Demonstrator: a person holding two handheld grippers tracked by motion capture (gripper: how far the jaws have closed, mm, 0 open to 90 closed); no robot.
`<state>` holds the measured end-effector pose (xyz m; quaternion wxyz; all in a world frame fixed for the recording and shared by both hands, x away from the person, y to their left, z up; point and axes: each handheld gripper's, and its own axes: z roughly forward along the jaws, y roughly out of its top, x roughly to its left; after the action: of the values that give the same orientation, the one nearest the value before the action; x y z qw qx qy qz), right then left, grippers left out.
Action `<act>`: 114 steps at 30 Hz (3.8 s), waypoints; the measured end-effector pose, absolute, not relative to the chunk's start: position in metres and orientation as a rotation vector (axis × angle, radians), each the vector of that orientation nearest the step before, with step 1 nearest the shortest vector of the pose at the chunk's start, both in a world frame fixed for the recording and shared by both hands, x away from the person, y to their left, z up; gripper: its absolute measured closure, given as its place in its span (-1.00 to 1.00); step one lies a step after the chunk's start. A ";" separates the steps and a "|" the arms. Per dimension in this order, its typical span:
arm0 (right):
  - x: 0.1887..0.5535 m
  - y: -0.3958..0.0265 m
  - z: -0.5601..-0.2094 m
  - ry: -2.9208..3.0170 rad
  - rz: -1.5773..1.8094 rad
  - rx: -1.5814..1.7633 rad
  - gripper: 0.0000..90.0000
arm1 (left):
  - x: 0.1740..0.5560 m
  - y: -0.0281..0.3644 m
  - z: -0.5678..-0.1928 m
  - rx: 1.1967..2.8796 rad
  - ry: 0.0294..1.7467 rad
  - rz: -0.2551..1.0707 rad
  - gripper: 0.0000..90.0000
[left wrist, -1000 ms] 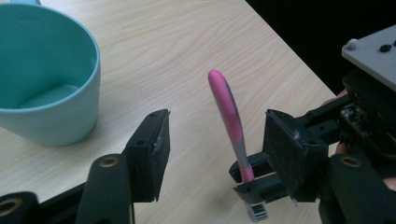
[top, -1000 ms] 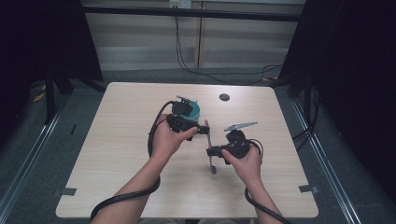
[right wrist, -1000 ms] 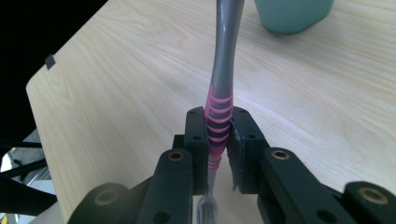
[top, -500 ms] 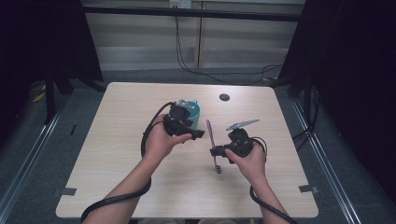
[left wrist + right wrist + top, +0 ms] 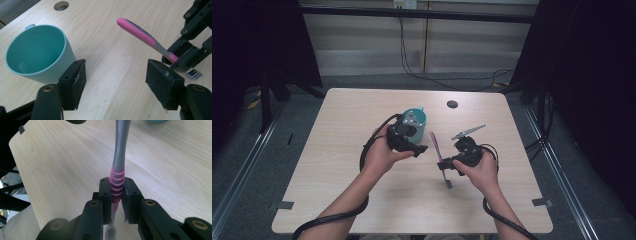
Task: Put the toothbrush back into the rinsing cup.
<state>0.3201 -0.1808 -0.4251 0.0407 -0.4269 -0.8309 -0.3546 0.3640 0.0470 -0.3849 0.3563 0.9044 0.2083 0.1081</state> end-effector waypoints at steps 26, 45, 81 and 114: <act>0.328 -0.178 -0.418 -2.587 -0.849 -1.204 0.75 | 0.354 0.039 -0.390 2.428 0.317 0.474 -0.27; 0.332 -0.170 -0.417 -2.644 -0.694 -1.112 0.75 | 0.351 0.039 -0.394 2.472 0.258 0.534 -0.23; 0.343 -0.163 -0.408 -2.673 -0.504 -1.004 0.75 | 0.334 0.024 -0.397 2.555 -0.081 0.764 -0.11; 0.347 -0.158 -0.407 -2.675 -0.432 -0.906 0.75 | 0.311 0.001 -0.405 2.651 -0.540 0.942 0.47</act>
<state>0.3474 -0.1577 -0.4069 0.1416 -0.3137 -0.9269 -0.1498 0.3110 0.0011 -0.4052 0.1381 0.9166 -0.1867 0.3256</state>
